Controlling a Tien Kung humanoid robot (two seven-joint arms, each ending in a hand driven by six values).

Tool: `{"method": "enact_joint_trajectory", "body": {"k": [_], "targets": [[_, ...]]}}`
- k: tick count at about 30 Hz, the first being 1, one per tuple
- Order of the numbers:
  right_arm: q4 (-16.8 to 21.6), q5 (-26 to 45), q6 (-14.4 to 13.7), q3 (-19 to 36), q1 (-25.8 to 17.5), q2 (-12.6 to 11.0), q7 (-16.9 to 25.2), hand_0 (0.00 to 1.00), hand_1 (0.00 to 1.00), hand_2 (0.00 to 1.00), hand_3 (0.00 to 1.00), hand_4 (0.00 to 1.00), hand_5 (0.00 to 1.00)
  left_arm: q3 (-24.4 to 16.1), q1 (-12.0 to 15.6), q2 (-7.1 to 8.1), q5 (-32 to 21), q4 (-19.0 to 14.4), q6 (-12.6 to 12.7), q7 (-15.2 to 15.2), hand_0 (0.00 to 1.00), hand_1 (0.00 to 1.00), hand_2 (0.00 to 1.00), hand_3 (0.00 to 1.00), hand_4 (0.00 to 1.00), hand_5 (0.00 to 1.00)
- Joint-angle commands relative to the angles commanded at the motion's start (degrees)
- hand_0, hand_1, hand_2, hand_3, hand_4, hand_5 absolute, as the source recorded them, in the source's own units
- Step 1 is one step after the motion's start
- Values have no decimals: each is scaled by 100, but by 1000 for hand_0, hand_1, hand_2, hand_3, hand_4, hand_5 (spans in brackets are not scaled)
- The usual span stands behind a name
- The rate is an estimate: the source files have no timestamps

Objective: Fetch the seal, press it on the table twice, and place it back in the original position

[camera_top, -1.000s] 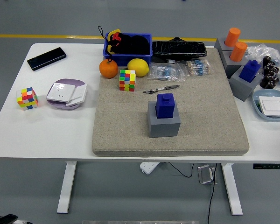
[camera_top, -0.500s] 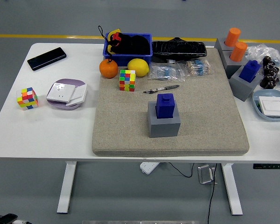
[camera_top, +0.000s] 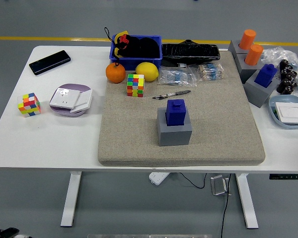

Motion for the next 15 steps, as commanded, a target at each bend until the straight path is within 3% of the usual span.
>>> {"method": "enact_joint_trajectory", "body": {"k": [15], "targets": [[-22,7,-5,-62,-3,-7,-14,849,784,766,744,890,343,-44,-6,13,56,-7,6,13,719,690,679,747,673,264]]}}
